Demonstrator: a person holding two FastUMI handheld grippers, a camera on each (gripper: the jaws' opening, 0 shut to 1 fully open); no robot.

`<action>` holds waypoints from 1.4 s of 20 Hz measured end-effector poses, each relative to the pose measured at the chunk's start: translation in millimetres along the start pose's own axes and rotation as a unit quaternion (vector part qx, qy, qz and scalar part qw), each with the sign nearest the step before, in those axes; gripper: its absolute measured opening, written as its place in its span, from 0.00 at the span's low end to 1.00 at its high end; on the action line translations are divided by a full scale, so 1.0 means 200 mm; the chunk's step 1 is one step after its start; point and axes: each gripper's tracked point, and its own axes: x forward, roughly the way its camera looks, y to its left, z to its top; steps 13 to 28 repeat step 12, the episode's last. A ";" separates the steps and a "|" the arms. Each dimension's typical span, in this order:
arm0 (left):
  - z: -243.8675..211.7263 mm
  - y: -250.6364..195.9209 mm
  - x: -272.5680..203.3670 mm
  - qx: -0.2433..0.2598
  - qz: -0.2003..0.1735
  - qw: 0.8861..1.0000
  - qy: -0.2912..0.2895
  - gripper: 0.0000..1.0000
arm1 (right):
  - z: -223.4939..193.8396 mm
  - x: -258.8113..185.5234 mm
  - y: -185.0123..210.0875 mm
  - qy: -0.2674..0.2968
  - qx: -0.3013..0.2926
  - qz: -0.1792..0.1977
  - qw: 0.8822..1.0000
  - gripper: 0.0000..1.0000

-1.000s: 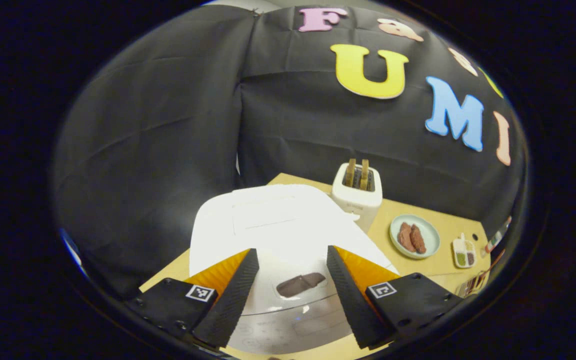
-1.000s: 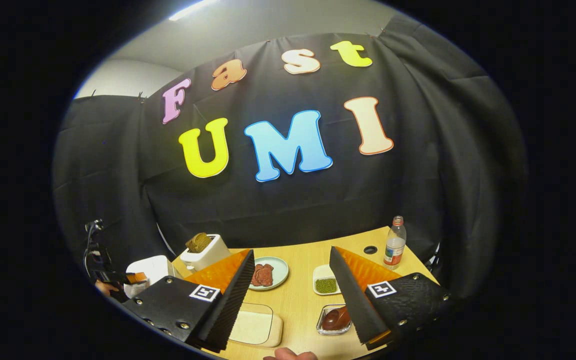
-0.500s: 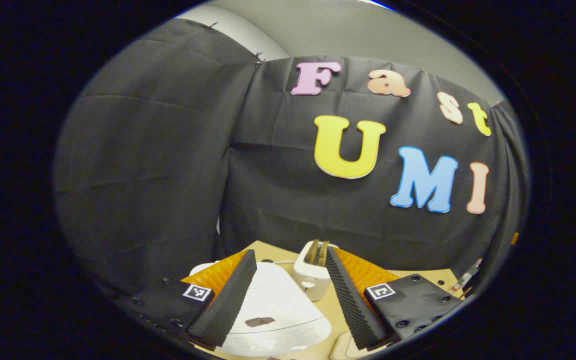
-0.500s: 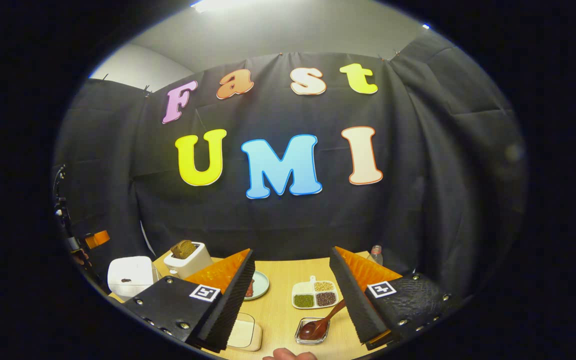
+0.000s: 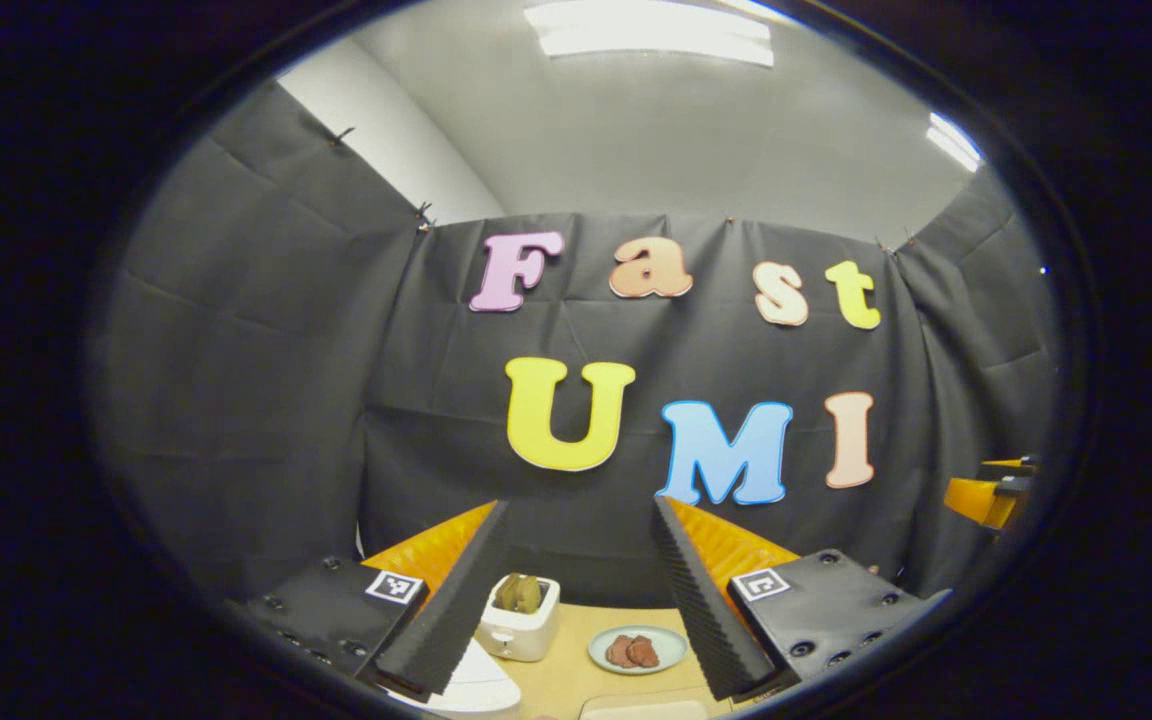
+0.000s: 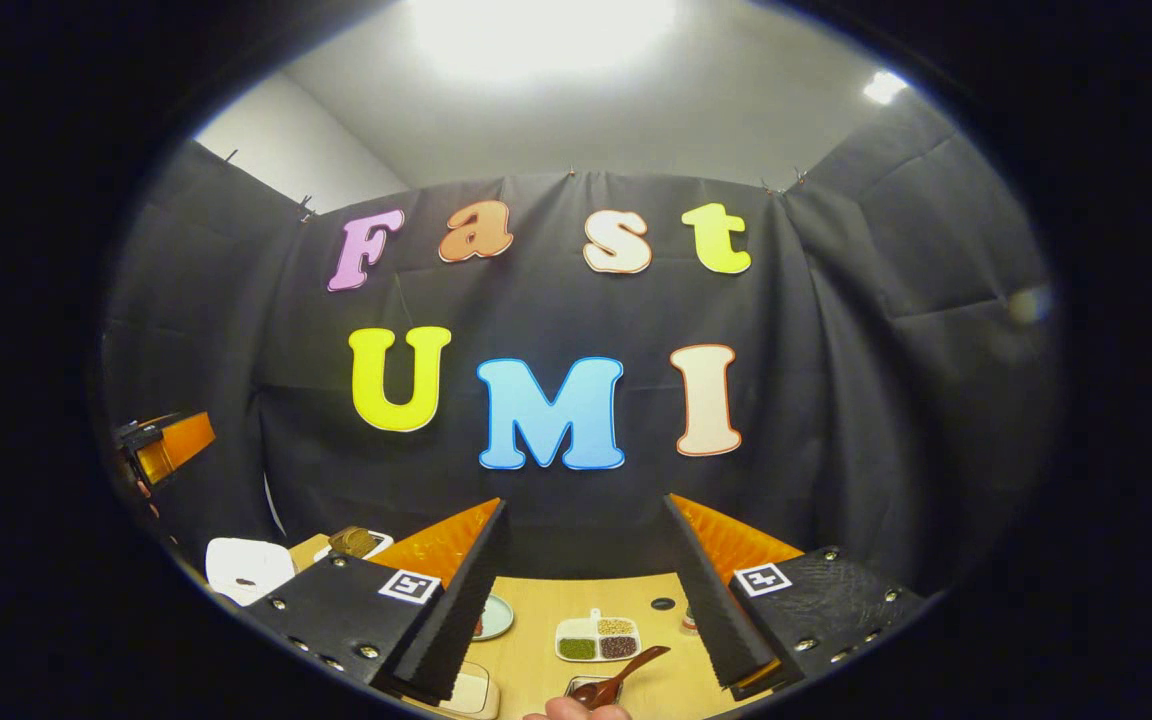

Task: Close the left gripper, press the button to open the rice cooker; take a wooden spoon from the chopstick holder with the right hand, scoop a spoonful of rice and pour it into the rice cooker, then put the wooden spoon back into the chopstick holder.

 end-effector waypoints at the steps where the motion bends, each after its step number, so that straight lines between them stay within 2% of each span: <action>1: -0.03 -0.08 -0.02 0.006 -0.003 1.000 0.003 0.96 | -0.01 0.00 -0.02 0.003 -0.001 0.005 1.000 0.91; 5: -0.10 -0.28 -0.08 -0.007 0.011 1.000 0.020 0.96 | -0.03 0.01 -0.13 0.024 0.021 0.033 0.999 0.92; 11: -0.09 -0.42 -0.10 0.014 0.021 0.999 0.021 0.97 | -0.09 0.08 -0.29 0.040 0.051 0.036 0.997 0.92; 28: -0.08 -0.43 -0.10 0.014 0.023 0.999 0.018 0.97 | -0.09 0.08 -0.30 0.040 0.052 0.037 0.997 0.92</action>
